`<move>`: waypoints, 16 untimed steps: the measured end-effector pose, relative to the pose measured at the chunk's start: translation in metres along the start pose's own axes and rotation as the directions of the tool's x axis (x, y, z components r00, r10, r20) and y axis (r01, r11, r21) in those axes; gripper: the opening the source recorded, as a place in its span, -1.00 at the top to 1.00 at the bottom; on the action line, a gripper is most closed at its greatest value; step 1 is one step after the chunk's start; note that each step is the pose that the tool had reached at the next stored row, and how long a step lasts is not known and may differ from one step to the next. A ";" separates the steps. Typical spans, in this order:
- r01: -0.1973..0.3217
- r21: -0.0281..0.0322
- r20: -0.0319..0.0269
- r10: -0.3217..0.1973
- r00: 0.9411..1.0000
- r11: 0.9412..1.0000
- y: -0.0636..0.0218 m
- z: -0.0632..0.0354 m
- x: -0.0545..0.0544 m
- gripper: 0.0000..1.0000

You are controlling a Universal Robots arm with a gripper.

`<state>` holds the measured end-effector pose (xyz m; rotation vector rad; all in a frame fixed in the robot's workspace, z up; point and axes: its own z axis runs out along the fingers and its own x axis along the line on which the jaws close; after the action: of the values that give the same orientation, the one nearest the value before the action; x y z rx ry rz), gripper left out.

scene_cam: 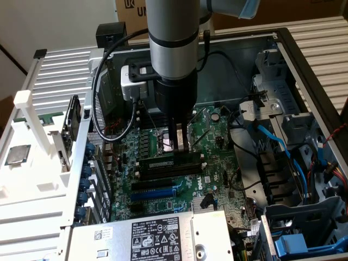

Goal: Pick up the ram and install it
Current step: 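Insert the ram into the slot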

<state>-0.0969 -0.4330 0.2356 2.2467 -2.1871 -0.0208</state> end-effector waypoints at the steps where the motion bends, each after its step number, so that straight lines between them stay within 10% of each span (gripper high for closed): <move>1: 0.000 0.000 0.000 0.000 1.000 1.000 0.0000 0.0001 0.000 0.73; 16: 0.000 0.000 0.000 0.000 1.000 1.000 -0.0001 0.0017 0.001 0.73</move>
<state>-0.0968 -0.4343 0.2340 2.2470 -2.1872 -0.0210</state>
